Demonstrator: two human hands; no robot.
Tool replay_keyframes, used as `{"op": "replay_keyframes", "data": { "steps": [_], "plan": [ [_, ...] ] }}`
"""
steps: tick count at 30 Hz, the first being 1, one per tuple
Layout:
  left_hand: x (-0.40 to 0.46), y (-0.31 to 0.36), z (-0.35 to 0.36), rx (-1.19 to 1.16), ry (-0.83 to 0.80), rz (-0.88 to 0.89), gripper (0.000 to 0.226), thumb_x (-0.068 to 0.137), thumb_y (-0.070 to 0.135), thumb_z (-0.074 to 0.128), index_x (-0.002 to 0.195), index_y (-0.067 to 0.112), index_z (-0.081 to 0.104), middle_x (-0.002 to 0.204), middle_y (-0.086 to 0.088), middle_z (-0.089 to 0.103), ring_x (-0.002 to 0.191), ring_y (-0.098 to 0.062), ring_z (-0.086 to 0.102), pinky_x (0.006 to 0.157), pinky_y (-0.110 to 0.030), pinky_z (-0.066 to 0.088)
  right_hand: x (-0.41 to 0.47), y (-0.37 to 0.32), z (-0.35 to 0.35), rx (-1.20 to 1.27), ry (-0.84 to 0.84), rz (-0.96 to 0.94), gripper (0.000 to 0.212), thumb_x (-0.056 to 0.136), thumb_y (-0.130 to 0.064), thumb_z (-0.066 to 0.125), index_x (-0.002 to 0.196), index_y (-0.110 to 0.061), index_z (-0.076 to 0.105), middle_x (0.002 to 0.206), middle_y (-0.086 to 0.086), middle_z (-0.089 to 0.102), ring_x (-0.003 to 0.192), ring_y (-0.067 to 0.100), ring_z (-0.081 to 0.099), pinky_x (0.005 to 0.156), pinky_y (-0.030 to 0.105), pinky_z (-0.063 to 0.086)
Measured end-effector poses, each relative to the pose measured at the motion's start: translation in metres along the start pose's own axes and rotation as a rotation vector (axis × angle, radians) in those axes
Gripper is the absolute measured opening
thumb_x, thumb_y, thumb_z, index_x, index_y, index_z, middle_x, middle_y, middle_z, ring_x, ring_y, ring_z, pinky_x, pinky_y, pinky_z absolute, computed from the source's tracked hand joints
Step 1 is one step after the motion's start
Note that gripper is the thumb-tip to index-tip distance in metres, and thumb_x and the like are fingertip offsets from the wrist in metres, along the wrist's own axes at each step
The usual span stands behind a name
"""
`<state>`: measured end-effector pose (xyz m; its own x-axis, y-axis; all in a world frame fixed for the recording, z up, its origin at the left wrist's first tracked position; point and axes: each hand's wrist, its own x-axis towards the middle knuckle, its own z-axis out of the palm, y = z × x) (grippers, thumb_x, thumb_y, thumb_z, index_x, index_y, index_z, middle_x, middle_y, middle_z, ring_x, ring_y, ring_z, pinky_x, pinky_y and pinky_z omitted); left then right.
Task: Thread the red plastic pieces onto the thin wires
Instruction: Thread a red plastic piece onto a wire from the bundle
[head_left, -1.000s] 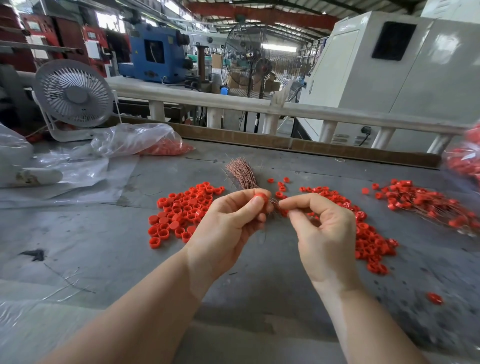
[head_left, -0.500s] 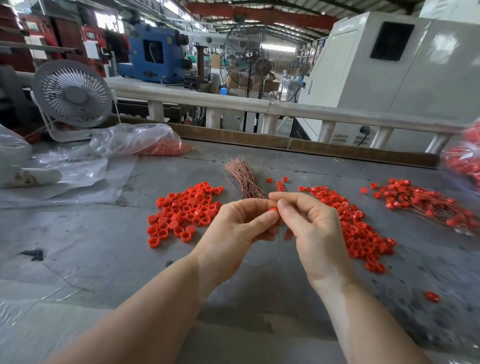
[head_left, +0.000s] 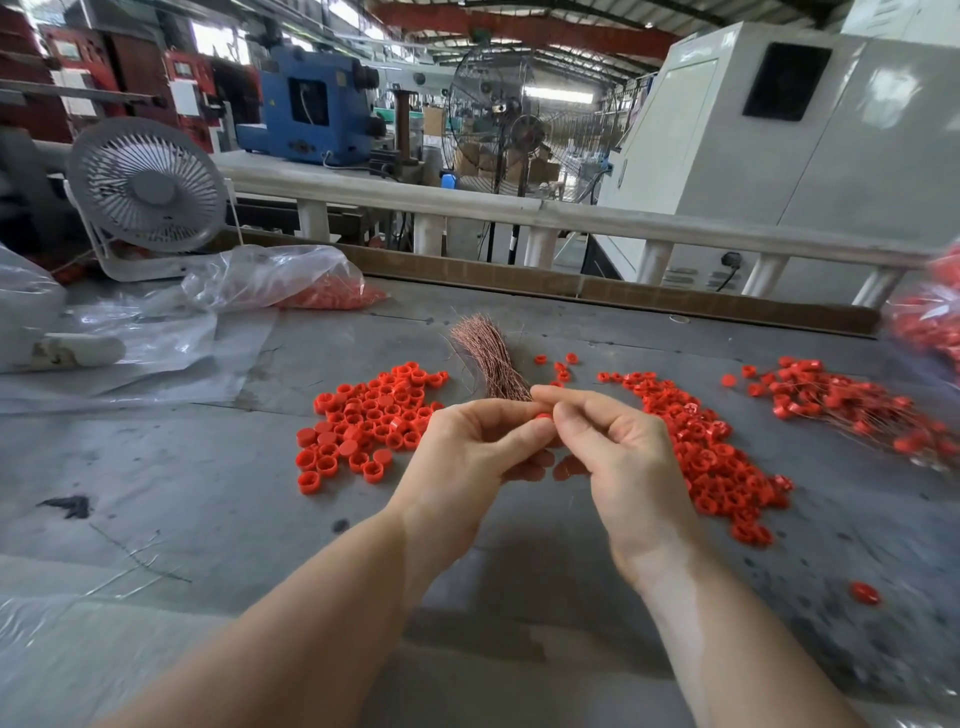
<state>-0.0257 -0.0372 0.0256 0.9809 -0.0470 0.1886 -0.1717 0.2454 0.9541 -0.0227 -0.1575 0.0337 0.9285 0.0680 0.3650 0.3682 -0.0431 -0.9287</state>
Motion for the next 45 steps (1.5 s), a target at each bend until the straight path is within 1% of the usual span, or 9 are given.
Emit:
{"op": "replay_keyframes", "data": {
  "steps": [4, 8, 11, 16, 23, 28, 34, 38, 45],
  "plan": [
    [0.0005, 0.0018, -0.0009, -0.134, -0.039, -0.064, 0.012, 0.071, 0.016, 0.064, 0.078, 0.012, 0.074, 0.064, -0.001, 0.069, 0.057, -0.006, 0.061, 0.056, -0.016, 0.051, 0.0011, -0.0012, -0.0006, 0.032, 0.008, 0.031, 0.024, 0.091, -0.008, 0.054, 0.087, -0.023, 0.073, 0.074, -0.005, 0.071, 0.065, 0.002, 0.059, 0.054, 0.015, 0.045],
    [-0.0008, 0.0042, -0.0004, -0.222, -0.138, -0.101, 0.023, 0.072, 0.008, 0.064, 0.093, 0.003, 0.071, 0.076, -0.007, 0.071, 0.069, -0.01, 0.066, 0.065, -0.016, 0.053, 0.0025, -0.0026, -0.0021, 0.087, 0.055, 0.095, 0.022, 0.09, -0.009, 0.055, 0.085, -0.021, 0.073, 0.073, -0.002, 0.07, 0.065, 0.006, 0.056, 0.053, 0.017, 0.042],
    [-0.0017, 0.005, 0.001, -0.189, -0.103, -0.083, 0.017, 0.08, 0.0, 0.059, 0.092, 0.004, 0.07, 0.075, -0.006, 0.072, 0.067, -0.009, 0.067, 0.063, -0.016, 0.053, 0.0026, -0.0042, -0.0022, 0.156, 0.045, 0.166, 0.022, 0.09, -0.01, 0.054, 0.083, -0.019, 0.073, 0.077, -0.003, 0.071, 0.068, 0.008, 0.057, 0.054, 0.018, 0.041],
    [-0.0039, 0.0058, 0.0027, -0.058, -0.032, 0.002, 0.013, 0.067, 0.015, 0.068, 0.078, 0.014, 0.072, 0.067, -0.003, 0.07, 0.059, -0.008, 0.064, 0.058, -0.018, 0.053, 0.0024, -0.0073, -0.0029, 0.242, 0.006, 0.232, 0.026, 0.09, -0.011, 0.052, 0.079, -0.018, 0.074, 0.078, -0.001, 0.071, 0.068, 0.009, 0.057, 0.057, 0.022, 0.038],
    [-0.0042, 0.0071, 0.002, 0.001, -0.015, 0.035, 0.02, 0.062, 0.021, 0.069, 0.08, 0.013, 0.072, 0.068, -0.003, 0.071, 0.059, -0.008, 0.064, 0.058, -0.017, 0.052, 0.0019, -0.0074, -0.0038, 0.242, -0.006, 0.229, 0.027, 0.09, -0.011, 0.052, 0.077, -0.019, 0.074, 0.077, -0.003, 0.071, 0.067, 0.006, 0.058, 0.055, 0.02, 0.038],
    [-0.0029, 0.0081, 0.0007, -0.16, -0.085, -0.058, 0.024, 0.056, 0.026, 0.073, 0.075, 0.011, 0.075, 0.065, -0.004, 0.068, 0.059, -0.008, 0.062, 0.059, -0.018, 0.053, 0.0004, -0.007, -0.003, 0.119, 0.018, 0.116, 0.019, 0.087, -0.008, 0.058, 0.083, -0.02, 0.072, 0.075, -0.003, 0.072, 0.062, 0.001, 0.057, 0.051, 0.014, 0.04],
    [-0.0012, 0.0053, 0.0005, -0.198, -0.046, -0.079, 0.012, 0.065, 0.015, 0.066, 0.073, 0.012, 0.074, 0.07, -0.006, 0.071, 0.058, -0.008, 0.064, 0.055, -0.017, 0.052, 0.0017, -0.0066, -0.0023, 0.167, -0.001, 0.157, 0.029, 0.092, -0.012, 0.05, 0.08, -0.023, 0.074, 0.081, -0.002, 0.073, 0.071, 0.004, 0.06, 0.053, 0.016, 0.041],
    [-0.0019, 0.0047, 0.0006, -0.097, -0.03, -0.038, 0.009, 0.074, 0.009, 0.065, 0.078, 0.013, 0.071, 0.069, -0.004, 0.072, 0.056, -0.008, 0.063, 0.053, -0.017, 0.051, 0.0016, -0.0063, -0.0011, 0.155, 0.005, 0.186, 0.03, 0.093, -0.017, 0.05, 0.077, -0.023, 0.075, 0.078, -0.002, 0.073, 0.068, 0.006, 0.061, 0.051, 0.016, 0.042],
    [-0.0054, 0.0083, 0.0024, 0.101, -0.055, 0.092, 0.021, 0.08, -0.002, 0.064, 0.078, 0.018, 0.071, 0.065, 0.001, 0.071, 0.053, -0.005, 0.062, 0.053, -0.016, 0.05, 0.0012, -0.0039, -0.0001, 0.118, -0.04, 0.224, 0.029, 0.094, -0.022, 0.048, 0.083, -0.016, 0.074, 0.072, 0.0, 0.07, 0.061, 0.007, 0.059, 0.051, 0.018, 0.041]
  ]
}}
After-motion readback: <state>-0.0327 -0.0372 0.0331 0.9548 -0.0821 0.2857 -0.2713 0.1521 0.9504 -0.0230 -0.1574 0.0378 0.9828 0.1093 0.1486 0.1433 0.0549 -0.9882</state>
